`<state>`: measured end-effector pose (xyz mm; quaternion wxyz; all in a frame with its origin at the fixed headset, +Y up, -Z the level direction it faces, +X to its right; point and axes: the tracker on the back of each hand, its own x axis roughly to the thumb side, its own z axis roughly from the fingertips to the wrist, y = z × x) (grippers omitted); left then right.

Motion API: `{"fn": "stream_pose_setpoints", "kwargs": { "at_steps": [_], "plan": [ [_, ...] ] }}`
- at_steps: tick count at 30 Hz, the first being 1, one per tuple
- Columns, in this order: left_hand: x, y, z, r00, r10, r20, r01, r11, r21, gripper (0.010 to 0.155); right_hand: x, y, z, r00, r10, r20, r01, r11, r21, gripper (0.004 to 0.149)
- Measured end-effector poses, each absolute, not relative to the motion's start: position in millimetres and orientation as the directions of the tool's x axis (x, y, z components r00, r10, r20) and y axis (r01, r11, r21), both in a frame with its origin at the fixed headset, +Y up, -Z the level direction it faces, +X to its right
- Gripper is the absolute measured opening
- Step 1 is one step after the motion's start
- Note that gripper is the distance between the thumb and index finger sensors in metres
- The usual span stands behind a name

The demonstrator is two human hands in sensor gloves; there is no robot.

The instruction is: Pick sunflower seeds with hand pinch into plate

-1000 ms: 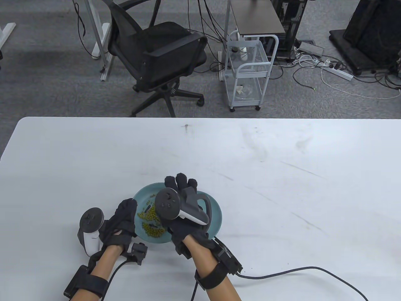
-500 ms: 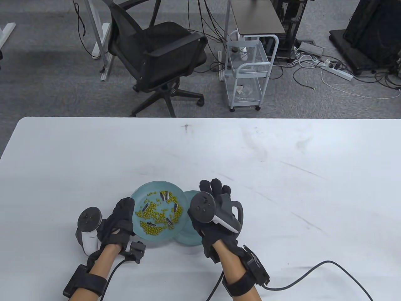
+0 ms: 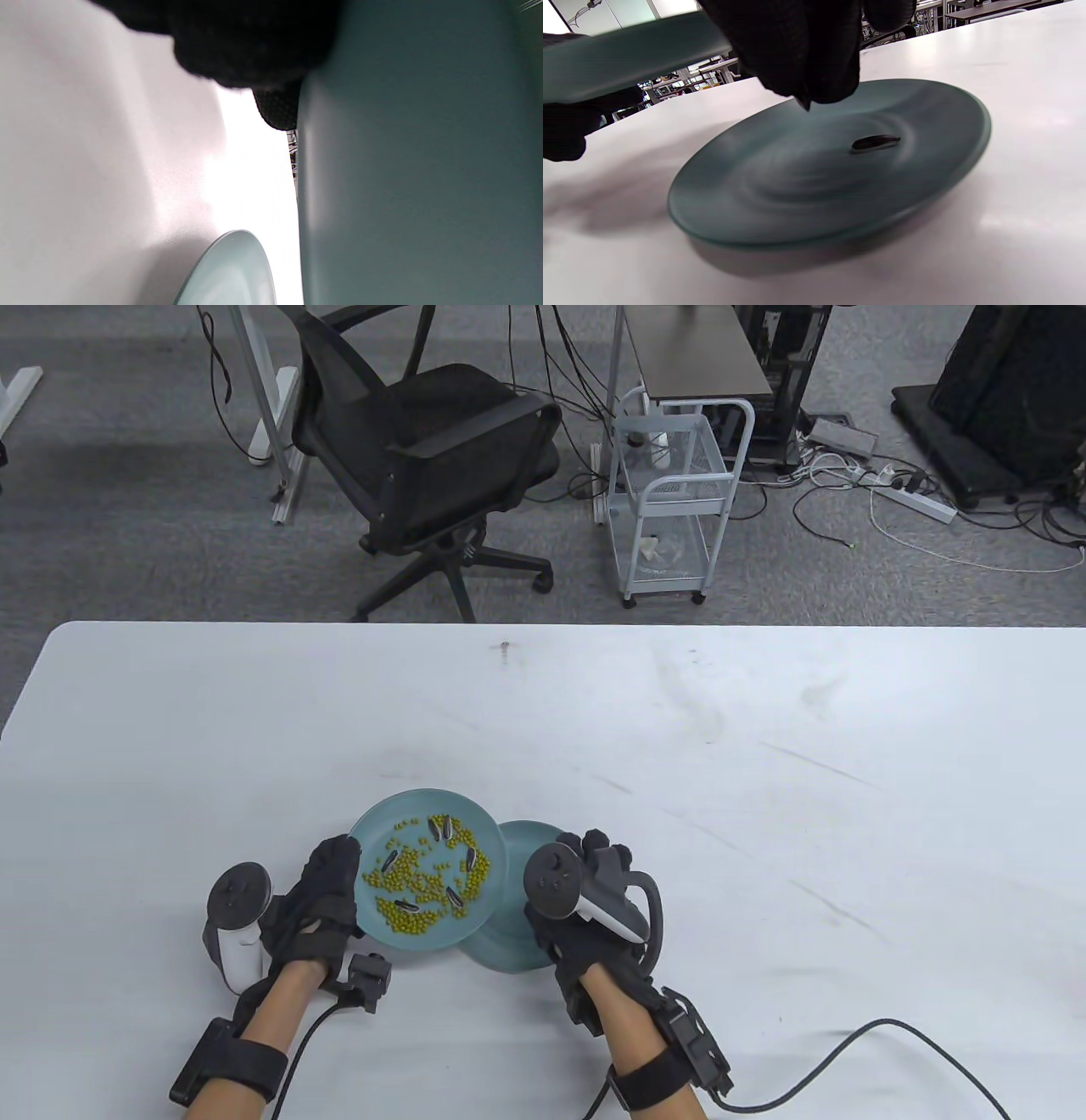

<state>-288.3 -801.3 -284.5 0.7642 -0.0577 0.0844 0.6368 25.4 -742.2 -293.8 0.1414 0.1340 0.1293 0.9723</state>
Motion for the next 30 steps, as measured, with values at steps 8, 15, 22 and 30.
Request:
{"fn": "stream_pose_setpoints", "kwargs": {
  "at_steps": [8,15,22,30],
  "plan": [
    [-287.3,-802.0,-285.0,0.171,0.966,-0.193,-0.984,0.176,0.008,0.045,25.9,-746.6,-294.5,-0.927,0.301,0.222,-0.228,-0.925,0.304,0.034],
    [-287.2,-802.4,-284.9,0.173,0.966,-0.192,-0.984,0.178,0.009,0.045,26.8,-746.8,-294.6,-0.928,0.304,0.216,-0.232,-0.924,0.303,0.035],
    [-287.0,-802.6,-285.0,0.171,0.967,-0.191,-0.985,0.175,0.005,0.045,28.0,-747.0,-295.0,-0.927,0.311,0.210,-0.242,-0.923,0.299,0.034],
    [-287.0,-802.7,-285.1,0.169,0.967,-0.191,-0.985,0.173,0.005,0.045,29.6,-747.8,-295.9,-0.926,0.318,0.204,-0.251,-0.921,0.298,0.034]
  ]
}}
